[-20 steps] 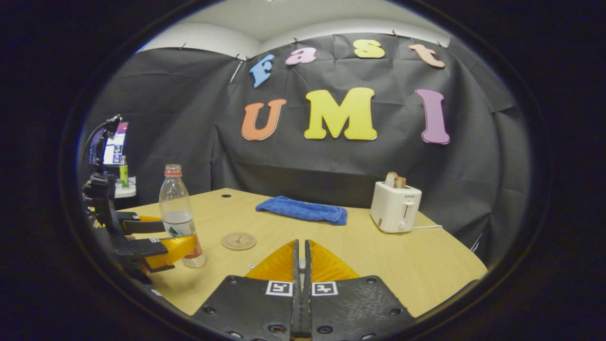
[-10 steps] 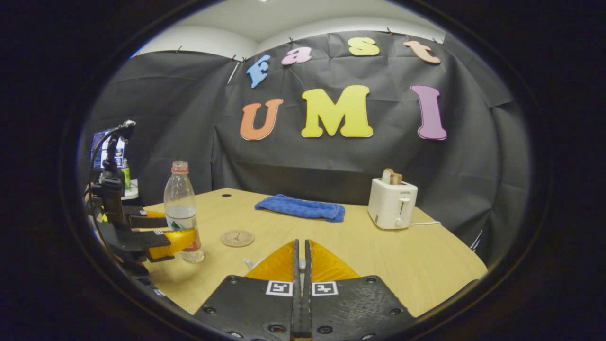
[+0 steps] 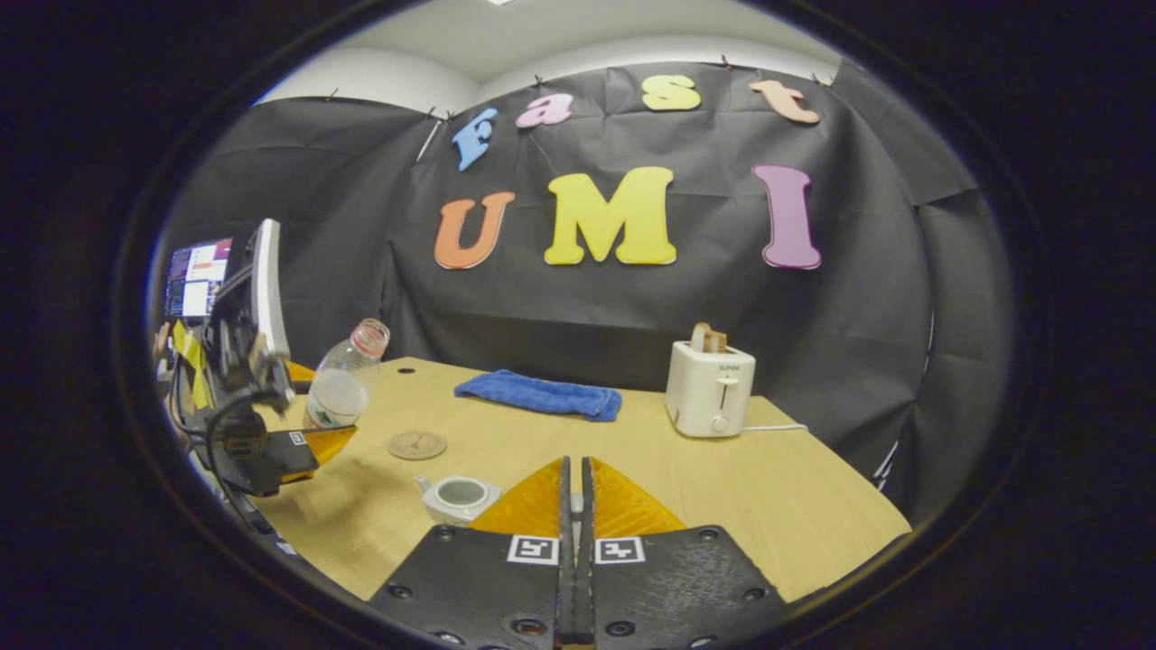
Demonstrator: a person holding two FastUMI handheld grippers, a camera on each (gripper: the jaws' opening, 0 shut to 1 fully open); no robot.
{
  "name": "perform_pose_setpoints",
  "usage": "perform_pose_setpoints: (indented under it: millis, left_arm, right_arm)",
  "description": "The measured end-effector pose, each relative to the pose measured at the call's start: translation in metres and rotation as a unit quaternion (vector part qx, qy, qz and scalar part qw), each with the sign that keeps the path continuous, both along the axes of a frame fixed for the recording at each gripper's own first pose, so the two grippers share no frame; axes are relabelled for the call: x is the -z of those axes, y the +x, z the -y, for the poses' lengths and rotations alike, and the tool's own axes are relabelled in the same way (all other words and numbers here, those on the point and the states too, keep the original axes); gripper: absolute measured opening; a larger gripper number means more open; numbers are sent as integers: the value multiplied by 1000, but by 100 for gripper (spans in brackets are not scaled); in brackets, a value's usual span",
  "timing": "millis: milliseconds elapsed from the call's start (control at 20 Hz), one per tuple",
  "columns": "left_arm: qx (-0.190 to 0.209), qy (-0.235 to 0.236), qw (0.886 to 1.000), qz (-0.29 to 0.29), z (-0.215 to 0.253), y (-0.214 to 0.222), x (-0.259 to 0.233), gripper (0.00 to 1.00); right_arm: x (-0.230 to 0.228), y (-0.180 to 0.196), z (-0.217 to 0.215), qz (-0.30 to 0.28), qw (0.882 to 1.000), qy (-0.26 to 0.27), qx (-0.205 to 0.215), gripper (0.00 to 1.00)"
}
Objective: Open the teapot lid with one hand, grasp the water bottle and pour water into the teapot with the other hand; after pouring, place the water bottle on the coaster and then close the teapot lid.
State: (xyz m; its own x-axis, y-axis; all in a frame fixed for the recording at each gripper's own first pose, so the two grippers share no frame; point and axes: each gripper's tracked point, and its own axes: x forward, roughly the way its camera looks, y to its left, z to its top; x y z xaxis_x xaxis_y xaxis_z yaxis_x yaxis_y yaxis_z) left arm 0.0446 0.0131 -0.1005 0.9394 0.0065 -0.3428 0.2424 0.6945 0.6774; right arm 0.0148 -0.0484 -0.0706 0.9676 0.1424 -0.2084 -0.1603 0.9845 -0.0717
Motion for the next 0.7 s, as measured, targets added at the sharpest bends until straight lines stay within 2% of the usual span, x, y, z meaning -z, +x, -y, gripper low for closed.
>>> perform_pose_setpoints:
  millis: [150, 350, 550, 700]
  left_arm:
    - [17, 78, 997, -13, 2, 1, 4, 74]
    - [47, 160, 986, -31, 8, 1, 10, 75]
    - [72, 258, 963, -9, 14, 6, 0, 74]
    - [82, 311, 947, 6, 16, 5, -7, 74]
  right_arm:
    - [1, -2, 12, 0, 1000, 1, 6, 0]
    - [2, -4, 23, 2, 1000, -1, 11, 0]
    - [7, -7, 32, 2, 1000, -12, 13, 0]
    - [8, -10, 39, 2, 1000, -10, 17, 0]
